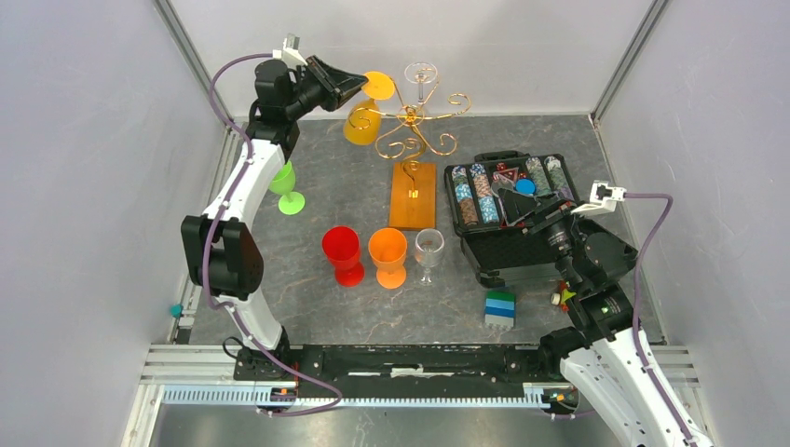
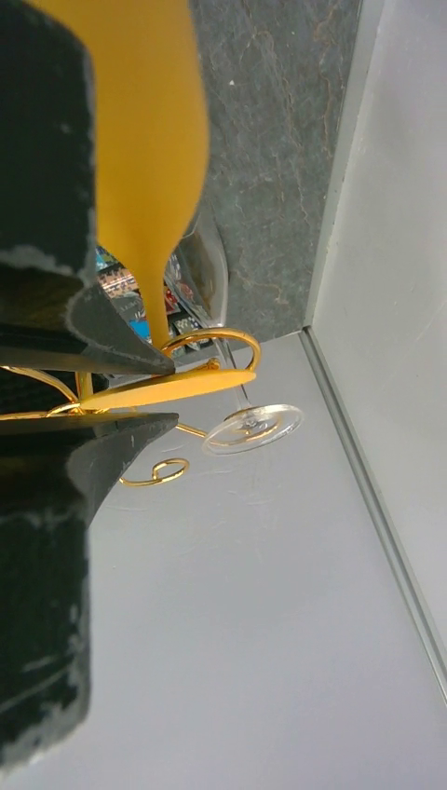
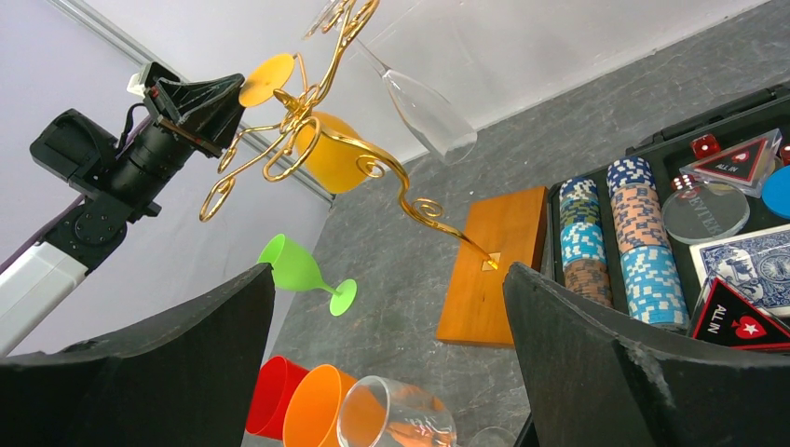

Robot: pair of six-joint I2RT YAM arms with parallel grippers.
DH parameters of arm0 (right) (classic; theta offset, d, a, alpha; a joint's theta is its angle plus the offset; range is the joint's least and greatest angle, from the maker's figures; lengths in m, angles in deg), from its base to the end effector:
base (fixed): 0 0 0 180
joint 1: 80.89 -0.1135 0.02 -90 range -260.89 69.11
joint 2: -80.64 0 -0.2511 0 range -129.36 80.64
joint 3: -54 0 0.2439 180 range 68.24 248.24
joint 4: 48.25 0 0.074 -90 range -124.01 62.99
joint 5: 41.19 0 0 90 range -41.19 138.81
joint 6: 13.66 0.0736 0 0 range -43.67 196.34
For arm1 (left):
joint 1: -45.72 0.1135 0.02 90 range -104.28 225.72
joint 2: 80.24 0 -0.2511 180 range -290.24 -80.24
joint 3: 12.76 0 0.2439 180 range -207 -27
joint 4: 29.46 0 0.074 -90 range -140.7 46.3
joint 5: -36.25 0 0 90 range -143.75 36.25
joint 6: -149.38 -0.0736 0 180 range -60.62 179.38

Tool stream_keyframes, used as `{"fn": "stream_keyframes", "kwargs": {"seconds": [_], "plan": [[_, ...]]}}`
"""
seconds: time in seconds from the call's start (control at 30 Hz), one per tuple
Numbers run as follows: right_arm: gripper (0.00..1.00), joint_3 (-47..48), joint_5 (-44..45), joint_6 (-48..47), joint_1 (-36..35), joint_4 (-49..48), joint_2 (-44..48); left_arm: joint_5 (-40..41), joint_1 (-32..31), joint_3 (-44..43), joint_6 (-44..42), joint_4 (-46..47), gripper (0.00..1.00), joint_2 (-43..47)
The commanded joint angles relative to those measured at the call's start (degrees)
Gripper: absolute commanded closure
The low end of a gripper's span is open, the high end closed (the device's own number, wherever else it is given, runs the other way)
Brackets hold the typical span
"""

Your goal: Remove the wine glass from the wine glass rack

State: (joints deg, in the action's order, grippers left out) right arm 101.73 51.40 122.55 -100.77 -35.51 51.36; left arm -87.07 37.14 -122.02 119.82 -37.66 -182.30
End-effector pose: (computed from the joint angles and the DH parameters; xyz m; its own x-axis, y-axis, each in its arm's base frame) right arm 0.1696 0.0578 0.3282 -0.1500 0.7126 -0.6853 -0.2734 0.6363 0.7214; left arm 0.4389 -0.1071 0.3873 -0.5893 -0.6462 -0.4849 0.3144 0.3695 -0.8744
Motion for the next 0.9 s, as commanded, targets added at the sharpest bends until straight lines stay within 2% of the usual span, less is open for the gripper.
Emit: {"fn": "stream_keyframes", "kwargs": {"seconds": [0.0,0.13,0.37,0.53,0.67,0.8,0.87], "plan": [[0.04,-0.19,-0.30,0.19,0.02,-0.61,0.55,-1.21,0.32,-0.16,3.59,4.28,0.75,0.20],[0.04,-0.20,-0.22,0.27,0.04,-0.61,0.52,-2.53,0.24,-1.18,3.48,3.85,0.72,-0.90],[0.04,-0.36,-0.19,0.45,0.02,-0.61,0.17,-2.81,0.23,-4.56,-1.72,-4.82,0.70,-2.35],[0.04,-0.35,-0.21,0.54,0.02,-0.70,0.18,-2.73,0.14,-5.32,-1.73,-5.07,0.70,-2.92],[0.04,-0.54,0.00,0.45,0.02,-0.70,0.16,-3.22,0.05,-5.78,-1.73,-5.06,0.79,-3.32],[0.04,-0.54,-0.13,0.45,0.02,-0.70,0.07,-3.64,0.05,-5.61,-2.00,-5.08,0.97,-2.85],[0.04,-0.54,-0.14,0.43,0.00,-0.70,0.02,-3.74,0.05,-5.61,-1.94,-4.86,0.98,-2.42]]}}
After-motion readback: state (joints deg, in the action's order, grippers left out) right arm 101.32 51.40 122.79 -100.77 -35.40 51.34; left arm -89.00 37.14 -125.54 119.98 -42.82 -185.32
